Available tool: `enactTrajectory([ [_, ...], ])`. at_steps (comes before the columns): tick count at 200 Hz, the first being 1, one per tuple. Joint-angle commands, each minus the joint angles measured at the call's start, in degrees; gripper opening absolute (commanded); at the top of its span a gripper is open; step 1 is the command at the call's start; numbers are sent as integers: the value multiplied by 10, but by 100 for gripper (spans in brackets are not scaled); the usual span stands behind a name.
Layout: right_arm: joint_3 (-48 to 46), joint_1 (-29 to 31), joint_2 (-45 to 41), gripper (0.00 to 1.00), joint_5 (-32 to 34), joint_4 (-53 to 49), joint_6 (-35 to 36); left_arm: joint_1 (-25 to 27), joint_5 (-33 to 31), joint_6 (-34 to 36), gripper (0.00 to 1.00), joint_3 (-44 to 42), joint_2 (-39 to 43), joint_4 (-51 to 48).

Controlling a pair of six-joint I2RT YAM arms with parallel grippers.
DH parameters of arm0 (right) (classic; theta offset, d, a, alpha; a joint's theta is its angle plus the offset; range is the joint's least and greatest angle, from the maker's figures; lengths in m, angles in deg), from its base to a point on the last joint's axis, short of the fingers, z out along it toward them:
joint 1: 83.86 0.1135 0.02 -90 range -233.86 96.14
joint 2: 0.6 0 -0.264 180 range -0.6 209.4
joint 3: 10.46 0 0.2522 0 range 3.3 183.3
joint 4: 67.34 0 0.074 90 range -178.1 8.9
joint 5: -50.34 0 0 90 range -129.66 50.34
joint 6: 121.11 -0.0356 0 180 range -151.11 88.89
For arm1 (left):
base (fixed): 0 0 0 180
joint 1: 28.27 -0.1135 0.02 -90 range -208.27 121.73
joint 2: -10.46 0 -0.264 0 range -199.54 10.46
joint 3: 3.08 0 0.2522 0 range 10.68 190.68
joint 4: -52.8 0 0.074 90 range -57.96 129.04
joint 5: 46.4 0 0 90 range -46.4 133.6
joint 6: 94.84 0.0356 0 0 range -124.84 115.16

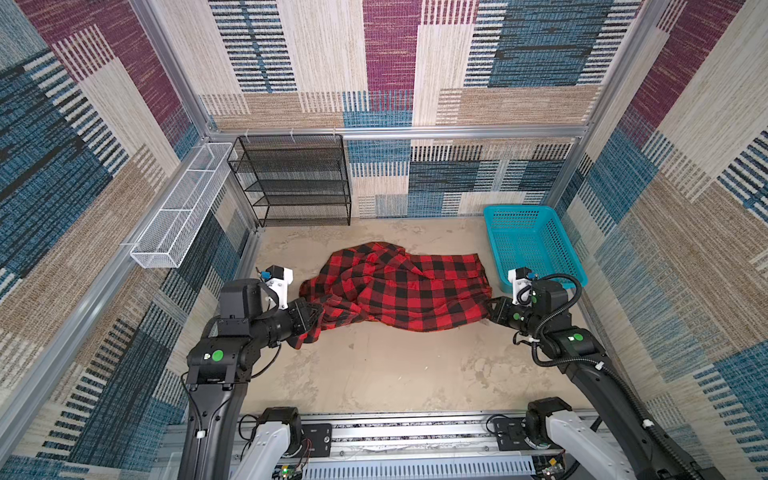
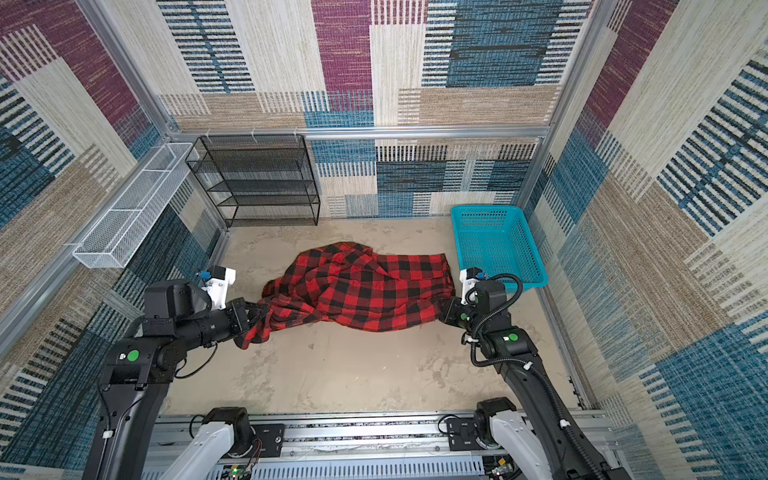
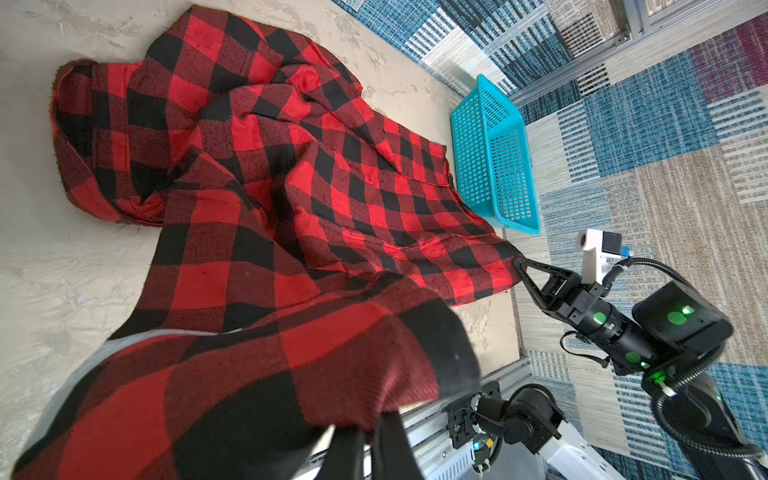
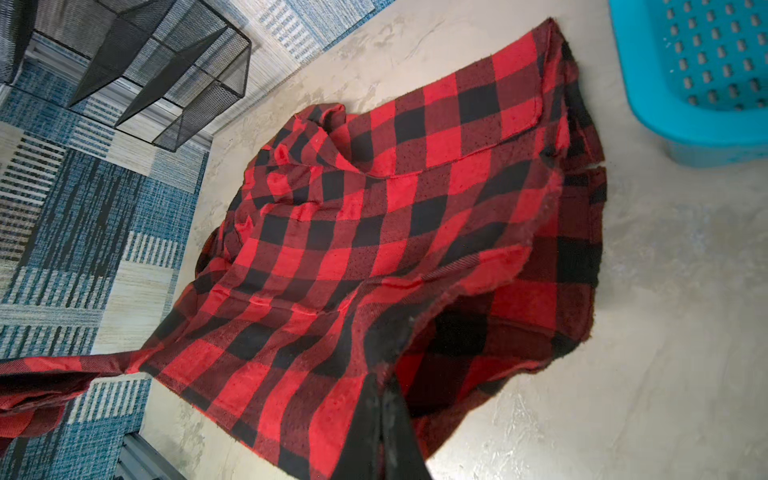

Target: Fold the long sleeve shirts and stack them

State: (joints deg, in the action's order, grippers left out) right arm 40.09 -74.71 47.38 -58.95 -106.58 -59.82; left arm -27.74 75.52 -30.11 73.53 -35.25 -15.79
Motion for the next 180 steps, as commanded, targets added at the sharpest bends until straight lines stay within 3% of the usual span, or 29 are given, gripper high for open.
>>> enactTrajectory([
  [1, 1, 1, 13, 10, 12, -17, -24, 0, 5, 14, 0, 14, -19, -5],
  [28, 9, 1, 14, 33, 12, -38, -29, 0, 1, 26, 0, 33, -36, -5],
  [57, 39, 1, 3, 47, 42, -100, -28, 0, 0, 32, 0, 43, -45, -9],
  [112, 28, 34, -19, 46, 80, -169, -74, 1, -7, 33, 0, 43, -38, -14],
  [143, -5, 145, -10, 44, 140, -163, -155, 1, -37, 46, 0, 36, -31, -37],
  [180, 10, 280, 72, 45, 247, -209, -207, 2, -59, 54, 0, 15, -34, -37],
])
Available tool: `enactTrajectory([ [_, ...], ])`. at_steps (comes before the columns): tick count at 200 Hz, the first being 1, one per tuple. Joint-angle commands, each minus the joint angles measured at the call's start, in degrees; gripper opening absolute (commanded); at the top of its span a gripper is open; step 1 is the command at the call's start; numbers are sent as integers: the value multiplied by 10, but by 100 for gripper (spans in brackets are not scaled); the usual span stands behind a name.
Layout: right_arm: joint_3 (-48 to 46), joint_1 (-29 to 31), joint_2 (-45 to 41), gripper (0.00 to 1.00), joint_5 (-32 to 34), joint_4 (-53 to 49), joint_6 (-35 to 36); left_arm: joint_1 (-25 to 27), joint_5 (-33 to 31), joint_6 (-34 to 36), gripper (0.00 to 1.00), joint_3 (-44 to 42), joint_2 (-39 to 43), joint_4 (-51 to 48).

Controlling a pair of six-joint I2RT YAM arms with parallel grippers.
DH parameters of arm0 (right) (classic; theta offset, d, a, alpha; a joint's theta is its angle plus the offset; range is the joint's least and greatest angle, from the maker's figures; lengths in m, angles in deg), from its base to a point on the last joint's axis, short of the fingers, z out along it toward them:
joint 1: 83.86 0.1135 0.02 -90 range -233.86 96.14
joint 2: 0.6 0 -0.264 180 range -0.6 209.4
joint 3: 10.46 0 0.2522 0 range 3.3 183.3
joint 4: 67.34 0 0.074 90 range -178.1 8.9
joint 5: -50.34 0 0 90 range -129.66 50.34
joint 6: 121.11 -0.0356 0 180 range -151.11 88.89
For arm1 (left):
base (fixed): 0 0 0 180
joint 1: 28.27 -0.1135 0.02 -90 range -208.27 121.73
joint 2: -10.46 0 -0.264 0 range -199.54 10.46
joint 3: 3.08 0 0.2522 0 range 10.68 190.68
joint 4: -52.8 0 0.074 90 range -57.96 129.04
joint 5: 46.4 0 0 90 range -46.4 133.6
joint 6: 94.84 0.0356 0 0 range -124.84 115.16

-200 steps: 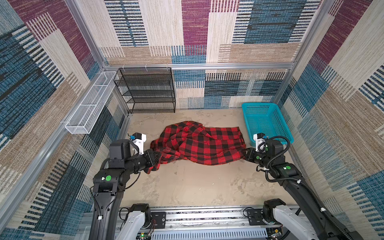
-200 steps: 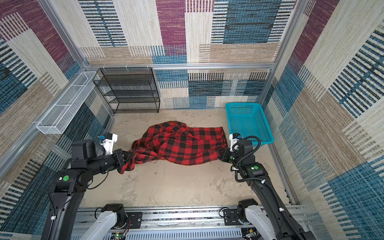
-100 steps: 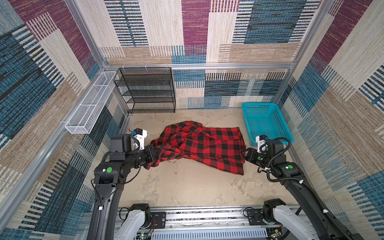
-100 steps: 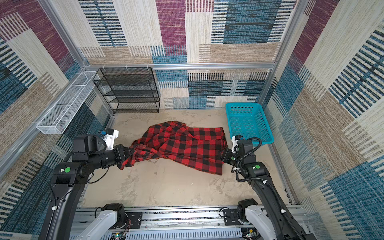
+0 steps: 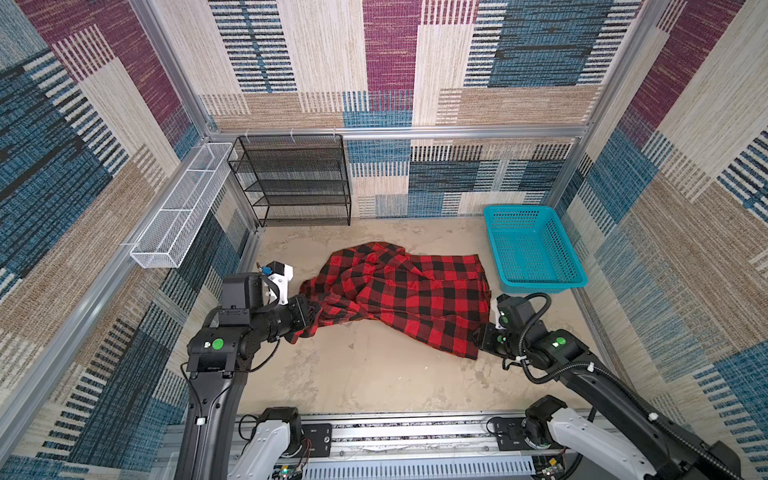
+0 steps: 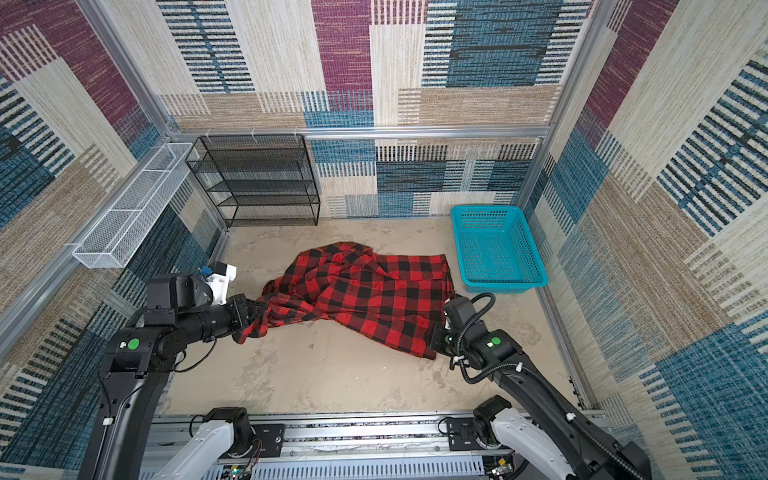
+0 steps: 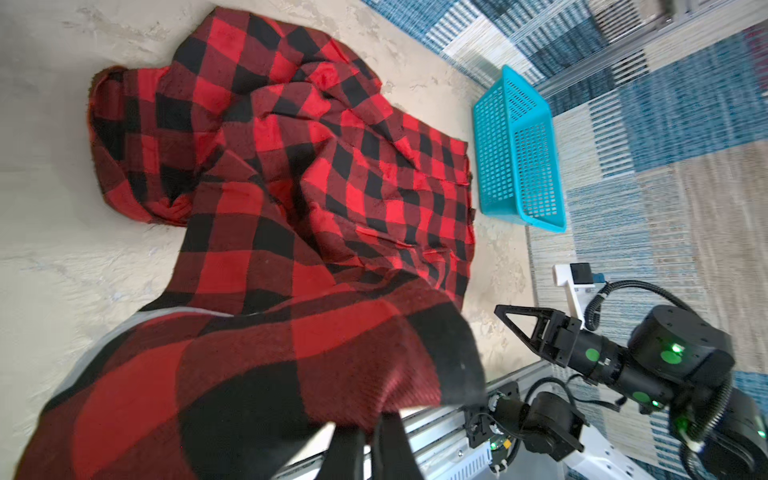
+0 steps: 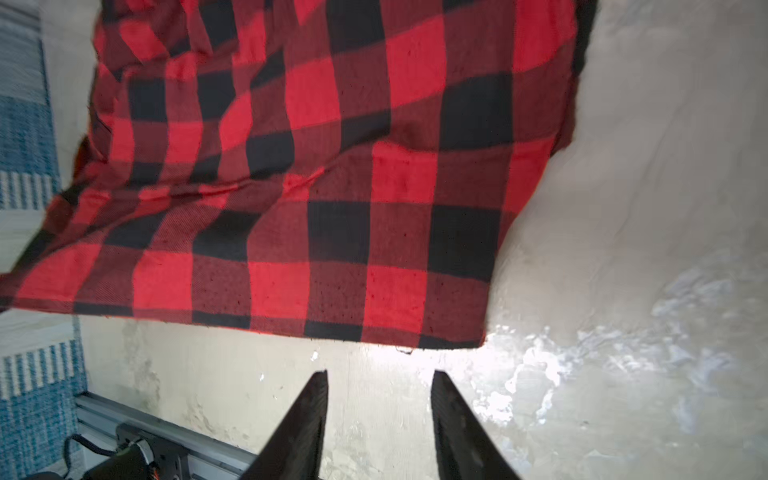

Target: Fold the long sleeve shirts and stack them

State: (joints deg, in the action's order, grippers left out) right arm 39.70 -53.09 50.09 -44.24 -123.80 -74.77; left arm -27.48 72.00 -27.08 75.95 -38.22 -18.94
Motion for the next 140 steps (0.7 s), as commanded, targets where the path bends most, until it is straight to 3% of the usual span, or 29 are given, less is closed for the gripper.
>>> enactTrajectory([
  [1, 14, 64, 45, 45, 100, -37, -57, -1, -24, 24, 0, -9, -5, -6],
  [55, 98, 240, 221, 55, 271, -117, -47, -1, -42, 27, 0, 15, -34, 17],
  [98, 106, 271, 248, 64, 310, -130, -56, 0, -44, 35, 0, 41, -52, 18],
  [140, 124, 289, 272, 65, 328, -118, -57, -1, -44, 42, 0, 47, -67, 18],
])
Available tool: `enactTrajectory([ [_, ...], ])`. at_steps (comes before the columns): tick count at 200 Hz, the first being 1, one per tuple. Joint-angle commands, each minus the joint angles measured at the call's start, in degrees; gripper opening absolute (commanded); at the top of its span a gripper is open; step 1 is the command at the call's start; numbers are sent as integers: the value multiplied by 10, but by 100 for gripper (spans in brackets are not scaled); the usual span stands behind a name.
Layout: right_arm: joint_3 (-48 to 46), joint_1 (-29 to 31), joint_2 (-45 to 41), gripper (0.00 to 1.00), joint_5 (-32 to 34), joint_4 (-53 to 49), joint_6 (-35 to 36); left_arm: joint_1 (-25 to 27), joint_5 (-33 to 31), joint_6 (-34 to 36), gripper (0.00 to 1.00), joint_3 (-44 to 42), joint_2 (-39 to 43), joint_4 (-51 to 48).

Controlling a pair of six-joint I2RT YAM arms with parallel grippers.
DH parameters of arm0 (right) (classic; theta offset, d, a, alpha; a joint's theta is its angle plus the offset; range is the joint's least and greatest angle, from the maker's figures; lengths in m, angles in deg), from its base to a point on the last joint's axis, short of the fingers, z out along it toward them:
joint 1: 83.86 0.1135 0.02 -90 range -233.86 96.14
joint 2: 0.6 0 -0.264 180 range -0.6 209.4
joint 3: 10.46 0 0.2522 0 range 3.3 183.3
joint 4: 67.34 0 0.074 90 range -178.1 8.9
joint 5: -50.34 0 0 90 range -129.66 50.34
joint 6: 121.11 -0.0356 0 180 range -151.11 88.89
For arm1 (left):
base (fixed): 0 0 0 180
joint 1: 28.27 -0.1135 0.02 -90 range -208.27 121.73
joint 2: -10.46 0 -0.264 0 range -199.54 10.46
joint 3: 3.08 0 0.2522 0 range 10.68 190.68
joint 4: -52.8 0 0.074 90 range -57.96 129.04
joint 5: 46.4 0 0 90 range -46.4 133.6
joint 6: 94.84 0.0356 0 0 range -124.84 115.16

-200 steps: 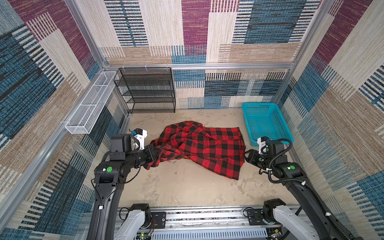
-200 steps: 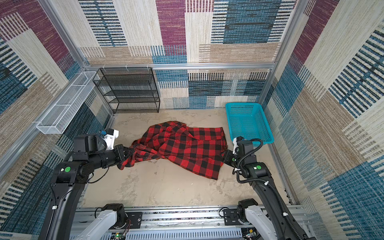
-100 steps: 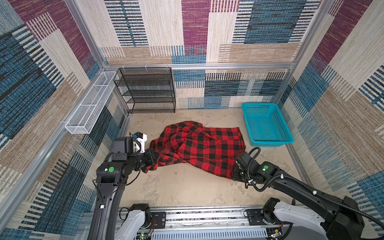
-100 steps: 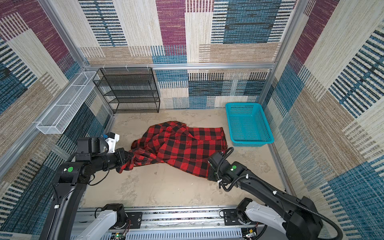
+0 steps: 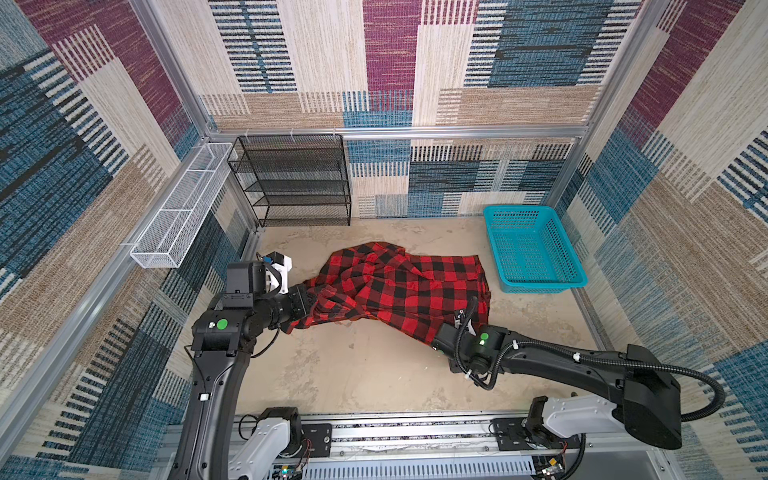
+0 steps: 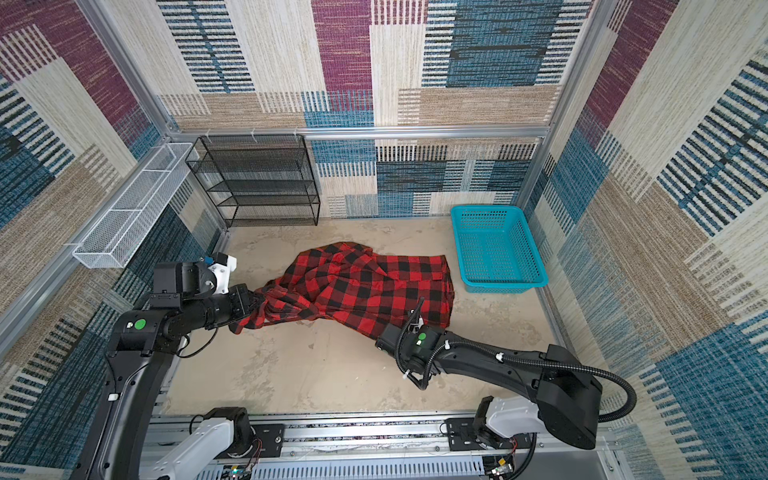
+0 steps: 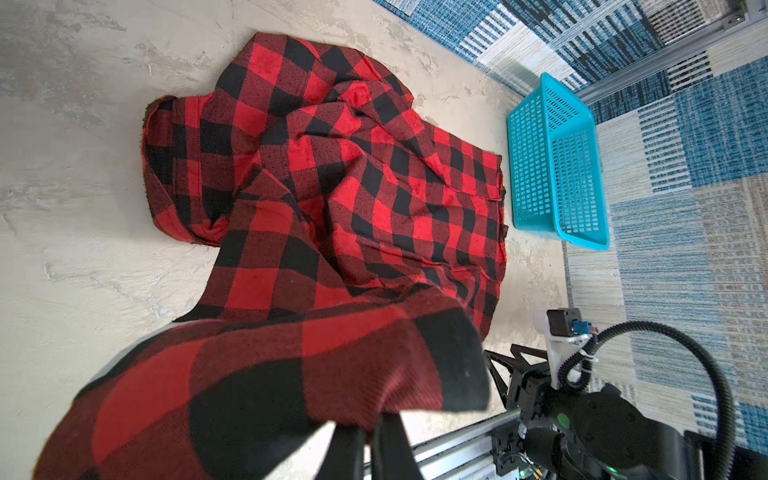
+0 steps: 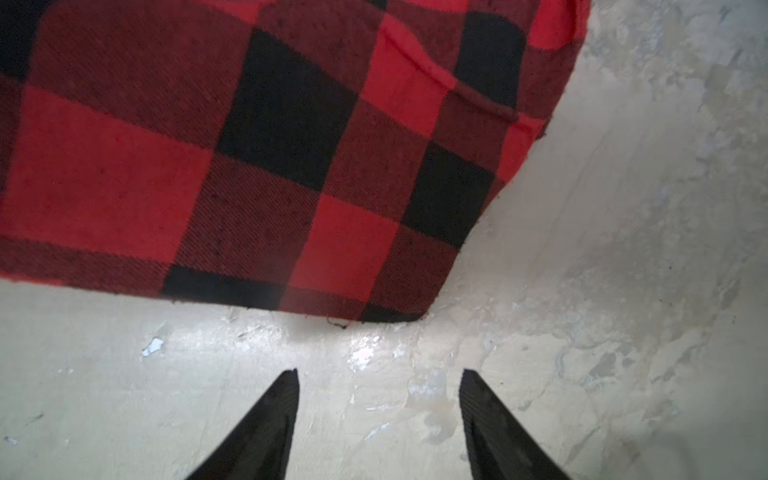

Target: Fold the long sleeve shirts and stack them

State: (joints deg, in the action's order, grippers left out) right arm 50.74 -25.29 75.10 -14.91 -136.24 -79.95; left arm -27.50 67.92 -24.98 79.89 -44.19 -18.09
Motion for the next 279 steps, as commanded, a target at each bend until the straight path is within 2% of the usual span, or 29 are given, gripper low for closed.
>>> enactTrajectory([
  [1, 13, 11, 22, 65, 34, 6, -5, 0, -3, 22, 0, 8, -8, 10],
  [40, 30, 36, 116, 63, 62, -4, -18, -2, -10, 30, 0, 23, -19, 10],
  [106, 3, 40, 121, 58, 68, 11, -39, -2, -34, 49, 0, 27, -36, 6],
  [151, 20, 40, 210, 50, 99, -1, -56, -3, -42, 51, 0, 28, -35, 6],
  [179, 14, 40, 222, 46, 110, -3, -77, -5, -48, 55, 0, 32, -34, 0],
  [245, 10, 36, 219, 25, 147, 11, -92, -7, -49, 58, 0, 29, -34, -2],
  [279, 22, 31, 210, 11, 180, -6, -94, -7, -48, 57, 0, 29, -34, -2],
])
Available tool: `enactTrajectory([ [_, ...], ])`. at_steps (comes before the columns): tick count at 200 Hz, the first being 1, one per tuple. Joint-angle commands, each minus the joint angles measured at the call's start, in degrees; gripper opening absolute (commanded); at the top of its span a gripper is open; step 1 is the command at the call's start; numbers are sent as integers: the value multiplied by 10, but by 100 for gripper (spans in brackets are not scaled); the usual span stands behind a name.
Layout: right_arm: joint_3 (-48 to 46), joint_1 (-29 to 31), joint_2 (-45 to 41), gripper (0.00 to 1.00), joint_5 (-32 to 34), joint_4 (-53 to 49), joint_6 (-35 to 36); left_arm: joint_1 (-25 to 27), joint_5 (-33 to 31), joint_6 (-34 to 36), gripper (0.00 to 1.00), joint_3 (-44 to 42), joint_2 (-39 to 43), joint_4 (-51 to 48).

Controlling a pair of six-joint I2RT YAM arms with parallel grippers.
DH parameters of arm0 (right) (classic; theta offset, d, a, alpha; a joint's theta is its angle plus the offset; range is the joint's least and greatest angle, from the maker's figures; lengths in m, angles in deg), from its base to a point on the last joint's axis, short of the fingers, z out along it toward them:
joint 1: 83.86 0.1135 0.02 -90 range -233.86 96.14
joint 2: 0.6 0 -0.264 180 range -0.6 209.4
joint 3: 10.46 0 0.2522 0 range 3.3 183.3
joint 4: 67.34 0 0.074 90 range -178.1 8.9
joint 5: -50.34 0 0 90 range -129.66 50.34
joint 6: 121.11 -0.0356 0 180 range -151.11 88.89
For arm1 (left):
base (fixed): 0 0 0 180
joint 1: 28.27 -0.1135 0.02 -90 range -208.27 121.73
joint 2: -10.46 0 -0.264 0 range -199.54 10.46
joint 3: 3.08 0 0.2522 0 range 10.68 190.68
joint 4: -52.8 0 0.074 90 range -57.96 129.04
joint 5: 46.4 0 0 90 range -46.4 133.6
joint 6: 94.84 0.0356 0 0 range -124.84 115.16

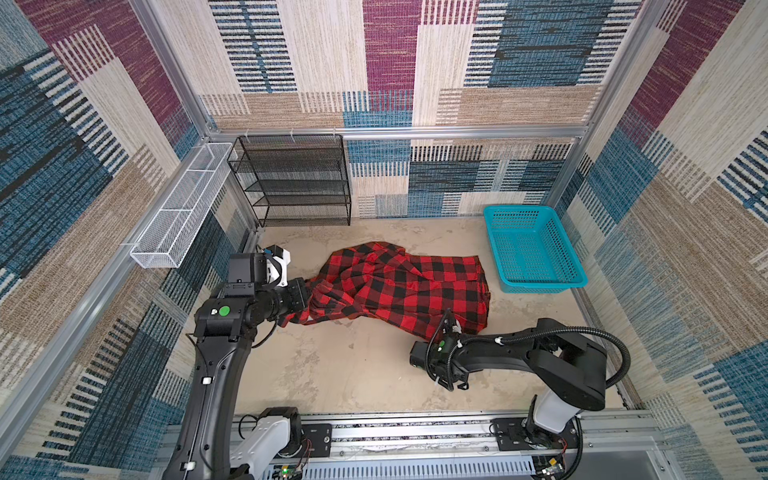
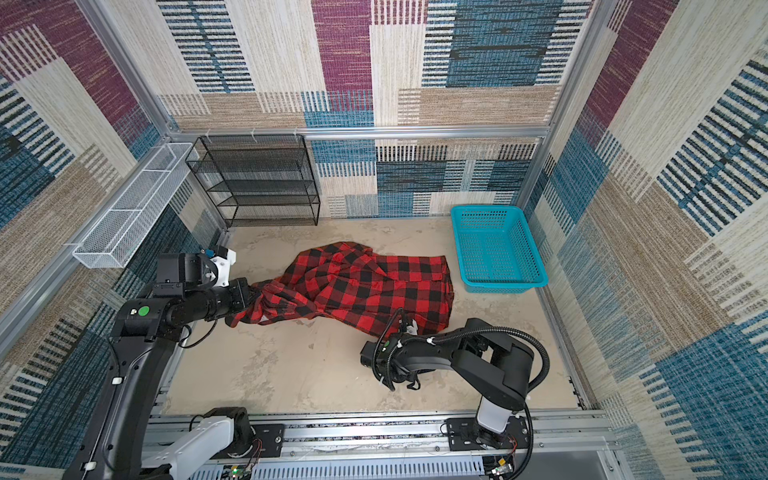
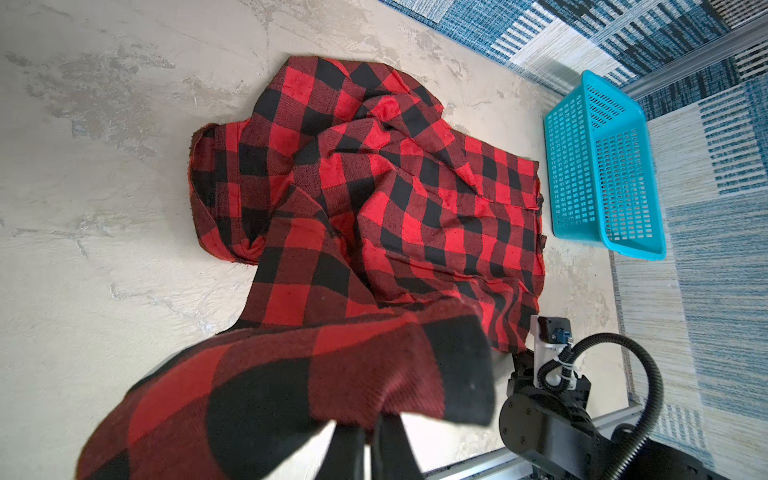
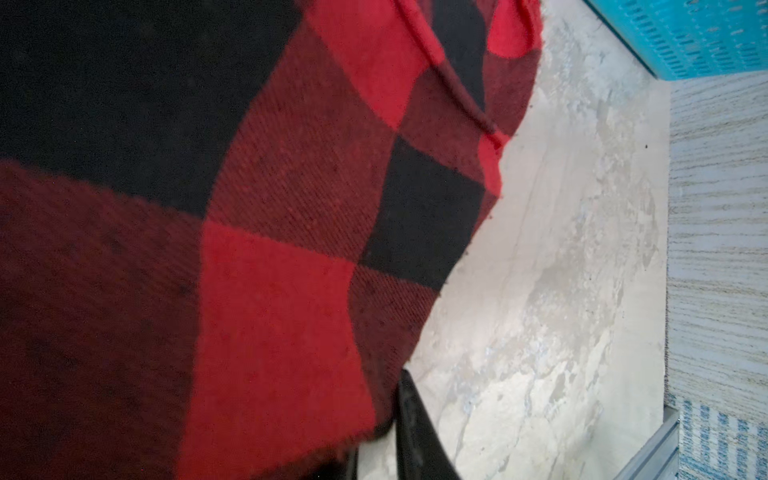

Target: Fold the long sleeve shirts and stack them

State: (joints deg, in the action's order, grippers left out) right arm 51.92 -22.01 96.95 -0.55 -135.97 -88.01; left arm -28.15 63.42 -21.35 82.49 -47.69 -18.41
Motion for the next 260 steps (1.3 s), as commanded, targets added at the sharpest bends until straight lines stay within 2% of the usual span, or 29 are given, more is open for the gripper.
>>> enactTrajectory([
  [1, 11, -2, -10, 10, 37, -9, -13, -1, -3, 21, 0, 3, 1, 1],
  [28, 29, -4, -45, 5, 25, 3, 36, -1, 2, 19, 0, 10, 2, 0],
  [54, 37, -14, -116, 4, -38, 23, 93, -1, 21, 20, 0, 13, 2, -1],
  [73, 40, -42, -178, 4, -101, 24, 124, -1, 25, 21, 0, 14, -5, 0],
  [94, 56, -77, -235, 3, -141, -6, 128, -1, 35, 18, 0, 15, -13, 7],
  [122, 86, -109, -292, 2, -153, -57, 119, 1, 56, 9, 0, 21, -17, 16],
  [146, 95, -146, -321, 2, -173, -59, 137, 9, 76, 1, 0, 20, -17, 20],
  [209, 89, -236, -324, 2, -205, -46, 200, 57, 61, -1, 0, 19, -49, 39],
  [260, 115, -302, -244, 1, -260, 19, 302, 59, 26, 25, 0, 76, -138, 54],
])
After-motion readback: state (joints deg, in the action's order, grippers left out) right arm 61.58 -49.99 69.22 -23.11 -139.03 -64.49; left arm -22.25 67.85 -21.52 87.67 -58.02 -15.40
